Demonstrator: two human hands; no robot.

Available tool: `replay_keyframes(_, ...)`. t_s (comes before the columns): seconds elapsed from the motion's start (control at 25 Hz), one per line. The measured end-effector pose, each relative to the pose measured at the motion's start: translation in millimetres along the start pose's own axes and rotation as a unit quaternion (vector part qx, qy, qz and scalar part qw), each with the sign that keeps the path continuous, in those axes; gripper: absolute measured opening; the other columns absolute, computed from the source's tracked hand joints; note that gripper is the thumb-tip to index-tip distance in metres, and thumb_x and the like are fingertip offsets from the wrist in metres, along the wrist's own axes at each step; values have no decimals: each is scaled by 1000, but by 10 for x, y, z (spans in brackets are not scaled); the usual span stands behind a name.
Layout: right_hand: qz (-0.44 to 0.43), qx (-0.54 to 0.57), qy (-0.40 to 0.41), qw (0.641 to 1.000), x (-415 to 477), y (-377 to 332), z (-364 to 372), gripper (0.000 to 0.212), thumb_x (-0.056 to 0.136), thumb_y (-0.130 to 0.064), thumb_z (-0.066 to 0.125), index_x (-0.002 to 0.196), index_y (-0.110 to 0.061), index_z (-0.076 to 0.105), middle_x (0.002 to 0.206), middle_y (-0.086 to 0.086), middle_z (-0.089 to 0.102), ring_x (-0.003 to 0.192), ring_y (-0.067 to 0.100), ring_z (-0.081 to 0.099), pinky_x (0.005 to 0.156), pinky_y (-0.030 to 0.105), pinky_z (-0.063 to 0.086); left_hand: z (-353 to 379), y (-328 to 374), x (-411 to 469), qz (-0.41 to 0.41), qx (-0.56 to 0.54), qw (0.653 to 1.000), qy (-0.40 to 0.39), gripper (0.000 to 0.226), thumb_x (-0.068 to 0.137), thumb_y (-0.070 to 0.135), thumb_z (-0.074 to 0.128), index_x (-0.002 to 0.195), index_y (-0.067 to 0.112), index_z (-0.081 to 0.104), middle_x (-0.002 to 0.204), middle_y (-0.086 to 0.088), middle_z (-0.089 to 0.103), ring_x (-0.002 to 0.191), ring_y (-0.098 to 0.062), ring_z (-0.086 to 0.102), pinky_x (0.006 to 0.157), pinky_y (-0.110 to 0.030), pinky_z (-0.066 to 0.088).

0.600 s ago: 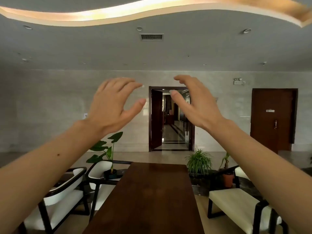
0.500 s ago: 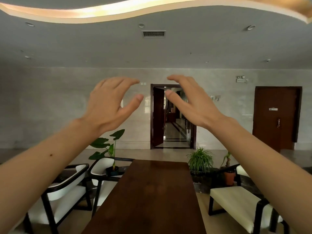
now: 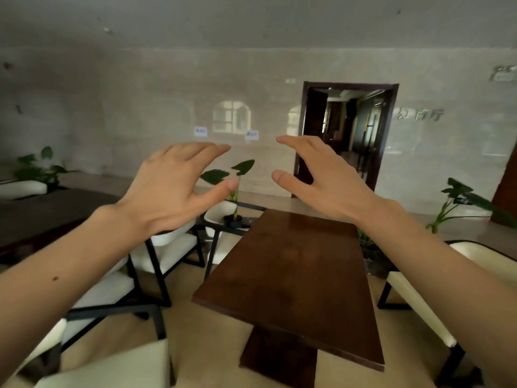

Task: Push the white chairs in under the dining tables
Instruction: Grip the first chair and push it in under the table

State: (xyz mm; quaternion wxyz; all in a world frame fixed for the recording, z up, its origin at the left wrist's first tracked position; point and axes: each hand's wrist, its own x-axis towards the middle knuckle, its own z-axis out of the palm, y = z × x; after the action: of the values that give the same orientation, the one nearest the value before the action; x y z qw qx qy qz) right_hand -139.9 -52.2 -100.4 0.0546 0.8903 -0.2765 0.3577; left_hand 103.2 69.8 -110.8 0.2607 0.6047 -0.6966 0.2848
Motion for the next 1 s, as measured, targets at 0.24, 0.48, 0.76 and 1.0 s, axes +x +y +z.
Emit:
replay_keyframes(0.24, -7, 19, -88, 996, -115, -386, 935, 76, 87, -75, 36, 153, -39, 26, 161, 5, 29, 146, 26, 27, 116, 49, 26, 259, -403, -813, -70, 26, 994, -80, 83, 88, 77, 20, 151, 25, 38, 151, -7, 47, 142, -28, 39, 116, -48, 28)
replay_keyframes(0.48, -32, 26, -150, 988, -272, -838, 1845, 79, 87, -76, 39, 155, -38, 23, 162, 10, 26, 148, 30, 23, 117, 49, 23, 479, -797, -1630, -130, 31, 981, -141, 85, 87, 77, 21, 155, 28, 31, 158, -8, 37, 150, -28, 25, 122, -49, 18)
replay_keyframes(0.76, -40, 46, -248, 967, -575, -1490, 2871, 85, 83, -81, 27, 157, -41, 13, 164, 12, 21, 151, 30, 17, 120, 51, 18, 663, -1404, -2790, -203, 34, 956, -209, 83, 86, 77, 25, 151, 26, 38, 155, -7, 43, 147, -27, 32, 119, -45, 19)
replay_keyframes(1.0, -71, 61, -326, 941, -933, -1930, 3615, 81, 86, -78, 30, 156, -38, 15, 162, 14, 23, 149, 34, 18, 117, 53, 17, 822, -1547, -3643, -260, 27, 927, -267, 78, 90, 75, 25, 149, 28, 40, 152, -3, 47, 144, -24, 37, 119, -45, 21)
